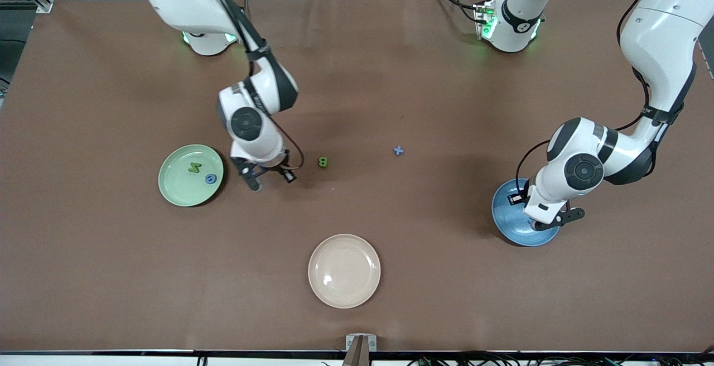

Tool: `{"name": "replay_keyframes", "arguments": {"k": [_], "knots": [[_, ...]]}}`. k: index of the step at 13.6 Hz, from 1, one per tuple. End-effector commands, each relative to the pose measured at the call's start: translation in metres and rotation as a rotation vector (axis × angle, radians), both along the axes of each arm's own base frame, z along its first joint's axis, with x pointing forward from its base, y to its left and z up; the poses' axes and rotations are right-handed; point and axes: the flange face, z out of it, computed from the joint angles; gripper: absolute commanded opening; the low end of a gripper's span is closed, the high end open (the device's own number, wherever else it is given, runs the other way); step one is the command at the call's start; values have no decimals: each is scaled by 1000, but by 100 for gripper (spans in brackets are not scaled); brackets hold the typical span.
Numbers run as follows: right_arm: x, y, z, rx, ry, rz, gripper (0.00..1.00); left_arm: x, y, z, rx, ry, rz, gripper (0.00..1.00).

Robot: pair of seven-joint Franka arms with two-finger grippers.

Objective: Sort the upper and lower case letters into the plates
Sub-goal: 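Place the pink Q on the green plate while the left gripper places n, then grasp the blue x with the left gripper while the right gripper grasps B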

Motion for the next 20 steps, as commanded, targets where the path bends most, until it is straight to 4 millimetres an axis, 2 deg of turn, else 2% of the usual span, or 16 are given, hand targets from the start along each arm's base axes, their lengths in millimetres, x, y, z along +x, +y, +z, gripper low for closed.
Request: {"name": "replay_keyframes", "arguments": {"k": [1, 2, 3, 4, 6, 8, 9, 11, 14, 17, 18, 19, 20], "knots": [[2, -79, 25, 22, -2, 138, 0, -3, -7, 9, 16, -10, -29, 100], [7, -110, 23, 26, -3, 190, 0, -5, -15, 12, 13, -13, -30, 100], [12, -142, 21, 31, -4, 235, 0, -7, -34, 21, -5, -23, -40, 100], [16, -166, 18, 33, -4, 269, 0, -13, -49, 22, -13, -21, -24, 100], [24, -222, 15, 41, -13, 345, 0, -27, -95, 29, -35, -29, 26, 100], [28, -272, 14, 40, -39, 399, 0, -48, -156, 28, -31, -35, 99, 100], [28, -286, 9, 40, -45, 416, 0, -58, -176, 24, -31, -31, 130, 100], [26, -301, -9, 42, -40, 424, 1, -72, -207, 18, -43, -31, 169, 99], [22, -285, -33, 57, -6, 441, 2, -105, -258, 7, -103, -57, 211, 95], [21, -273, -40, 61, 5, 459, 3, -133, -284, -1, -136, -65, 203, 87], [21, -273, -42, 62, 9, 459, 7, -141, -290, -3, -139, -72, 186, 85], [23, -273, -40, 62, 10, 461, 26, -148, -295, -8, -147, -80, 174, 82], [24, -273, -39, 63, 10, 461, 72, -157, -303, -13, -151, -95, 162, 81]]}}
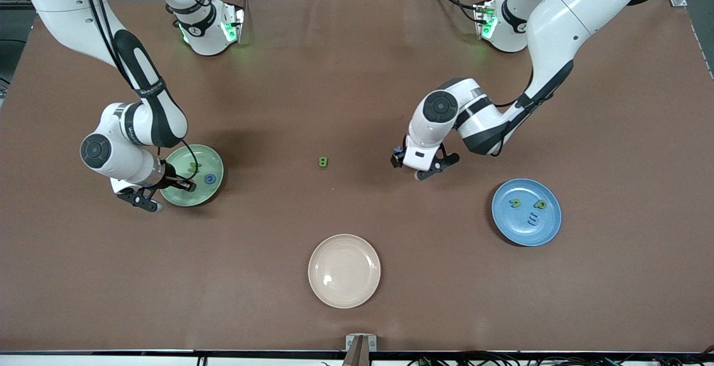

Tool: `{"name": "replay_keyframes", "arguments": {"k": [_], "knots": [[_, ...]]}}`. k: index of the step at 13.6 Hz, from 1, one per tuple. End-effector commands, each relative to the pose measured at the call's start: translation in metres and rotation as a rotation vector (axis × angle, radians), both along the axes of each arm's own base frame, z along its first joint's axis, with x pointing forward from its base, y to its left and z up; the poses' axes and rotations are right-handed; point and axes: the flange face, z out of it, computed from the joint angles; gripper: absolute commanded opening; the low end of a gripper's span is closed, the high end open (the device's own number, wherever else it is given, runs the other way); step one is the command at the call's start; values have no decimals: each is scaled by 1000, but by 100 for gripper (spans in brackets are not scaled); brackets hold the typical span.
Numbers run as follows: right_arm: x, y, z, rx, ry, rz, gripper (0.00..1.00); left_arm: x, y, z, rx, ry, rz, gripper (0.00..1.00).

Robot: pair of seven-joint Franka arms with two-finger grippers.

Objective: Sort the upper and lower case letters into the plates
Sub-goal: 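Grasp the blue x with the left gripper while the right gripper grasps B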

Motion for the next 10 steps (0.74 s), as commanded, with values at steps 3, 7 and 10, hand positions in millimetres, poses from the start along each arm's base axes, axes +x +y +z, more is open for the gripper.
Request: {"name": "replay_keyframes", "arguments": {"k": [3, 7, 10], "knots": [[9, 5, 14, 10, -4, 0, 100, -21, -11, -21, 17, -72, -8, 77], [17, 53, 54, 9, 56, -72, 100, -29, -21, -31, -6, -67, -13, 74], [1, 144, 55, -20, 59, -154, 100, -38, -27, -38, -3, -53, -26, 69]]}}
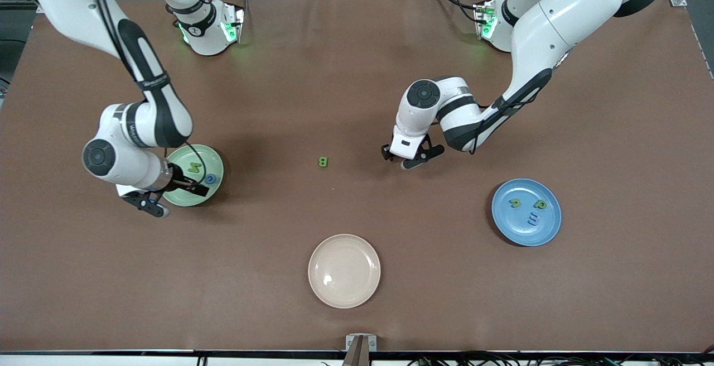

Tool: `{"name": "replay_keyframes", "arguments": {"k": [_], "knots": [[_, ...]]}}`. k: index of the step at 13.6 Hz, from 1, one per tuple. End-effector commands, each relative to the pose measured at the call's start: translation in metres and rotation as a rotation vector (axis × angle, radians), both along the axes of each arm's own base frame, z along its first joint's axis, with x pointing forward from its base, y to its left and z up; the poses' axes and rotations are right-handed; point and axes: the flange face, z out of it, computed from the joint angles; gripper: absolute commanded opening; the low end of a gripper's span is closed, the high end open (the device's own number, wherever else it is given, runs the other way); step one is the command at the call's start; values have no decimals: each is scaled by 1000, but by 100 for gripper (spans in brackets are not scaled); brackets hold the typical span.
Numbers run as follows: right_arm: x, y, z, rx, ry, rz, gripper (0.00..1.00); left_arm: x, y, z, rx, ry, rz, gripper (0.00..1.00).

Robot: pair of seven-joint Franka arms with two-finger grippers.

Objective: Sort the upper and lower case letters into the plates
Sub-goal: 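Grasp the blue x with the left gripper while the right gripper grasps B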

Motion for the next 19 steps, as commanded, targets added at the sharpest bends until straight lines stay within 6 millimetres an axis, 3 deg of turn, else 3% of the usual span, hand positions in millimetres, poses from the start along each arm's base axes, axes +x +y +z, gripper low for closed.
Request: {"name": "replay_keyframes", "arguments": {"k": [1, 3, 6, 9, 11, 13, 16, 19], "knots": [[-24, 88, 2, -23, 1, -76, 100, -3, -4, -7, 5, -14, 1, 67], [-42, 152, 4, -33, -28, -147, 100, -7, -8, -8, 5, -14, -6, 60], [-65, 205, 5, -29, -51, -136, 100, -8, -8, -10, 11, -12, 16, 54], [-98, 270, -12, -9, -97, 37, 100, -8, -8, -10, 12, -11, 24, 31], [-111, 292, -33, 8, -130, 96, 100, -6, -7, -9, 15, -15, 25, 14], [-116, 307, -45, 13, -138, 204, 100, 4, -2, -5, 17, -27, 30, 7], [-122, 326, -57, 11, -145, 248, 99, 46, 21, 16, 6, -75, 106, 1], [-122, 330, -59, -7, -160, 292, 95, 95, 47, 51, 8, -147, 158, 1]]}}
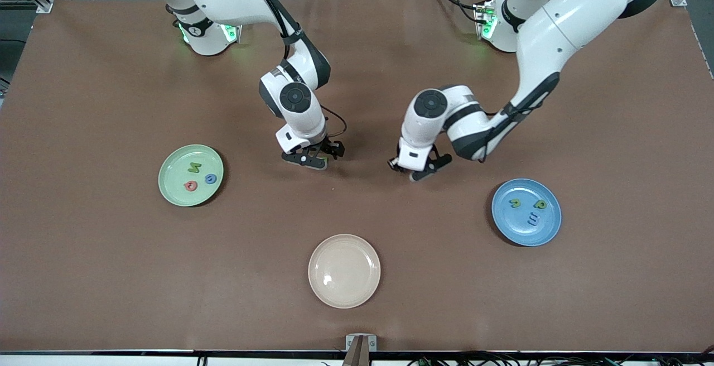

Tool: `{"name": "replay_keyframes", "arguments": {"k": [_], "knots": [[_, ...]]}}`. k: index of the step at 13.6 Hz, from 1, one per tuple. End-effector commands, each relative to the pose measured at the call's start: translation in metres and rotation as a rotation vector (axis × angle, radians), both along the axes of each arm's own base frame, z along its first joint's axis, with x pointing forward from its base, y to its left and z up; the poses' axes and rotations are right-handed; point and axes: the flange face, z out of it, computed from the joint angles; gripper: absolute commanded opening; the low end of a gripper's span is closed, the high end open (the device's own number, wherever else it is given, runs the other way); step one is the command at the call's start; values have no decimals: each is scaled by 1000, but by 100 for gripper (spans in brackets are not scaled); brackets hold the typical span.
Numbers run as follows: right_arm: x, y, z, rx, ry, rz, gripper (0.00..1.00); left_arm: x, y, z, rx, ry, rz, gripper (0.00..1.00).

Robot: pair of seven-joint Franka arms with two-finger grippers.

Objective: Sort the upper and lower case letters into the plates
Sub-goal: 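Place the x on the blue plate while the right gripper places green B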

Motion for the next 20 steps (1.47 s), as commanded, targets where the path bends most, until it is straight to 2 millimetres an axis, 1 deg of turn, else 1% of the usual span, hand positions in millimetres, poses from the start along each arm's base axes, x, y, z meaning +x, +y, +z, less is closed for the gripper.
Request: {"name": "replay_keyframes", "arguments": {"k": [1, 3, 5, 6, 7, 8, 9, 10, 11, 12, 13, 14, 15, 16, 17, 18, 19, 20], "knots": [[7, 3, 2, -23, -31, 52, 93, 43, 26, 36, 44, -75, 17, 1], [11, 2, 1, -32, -42, 67, 90, 69, 43, 52, 83, -96, -38, 1], [14, 4, -3, -32, -44, 69, 83, 95, 80, 61, 123, -96, -90, 1], [14, 5, -4, -33, -43, 69, 80, 104, 101, 64, 142, -92, -123, 1], [13, 5, -6, -35, -42, 70, 77, 112, 124, 65, 166, -83, -155, 1], [12, 7, -6, -35, -41, 72, 76, 118, 141, 72, 187, -78, -191, 1], [12, 6, -6, -35, -41, 71, 74, 122, 158, 79, 211, -70, -221, 1], [11, 6, -8, -37, -39, 71, 71, 126, 177, 82, 225, -57, -251, 1], [10, 7, -9, -38, -38, 69, 67, 130, 190, 88, 223, -54, -273, 1], [10, 6, -9, -39, -35, 70, 57, 134, 210, 90, 224, -49, -278, 2], [13, 5, -8, -39, -36, 63, 33, 137, 226, 89, 229, -43, -290, 2], [13, 3, -8, -40, -31, 57, 12, 139, 242, 83, 228, -29, -309, 3], [15, 1, -8, -40, -31, 50, 2, 140, 261, 75, 220, -14, -297, 4], [18, -4, -9, -44, -26, 42, 0, 141, 269, 66, 205, -2, -287, 4], [26, -13, -4, -42, -30, 35, 0, 140, 272, 59, 198, 8, -280, 6], [34, -24, 1, -39, -33, 16, 0, 140, 273, 55, 195, 12, -274, 9], [45, -40, 10, -38, -35, 5, 0, 139, 272, 53, 192, 17, -271, 12], [51, -60, 19, -55, -10, 31, 0, 139, 272, 50, 191, 21, -268, 17]]}}
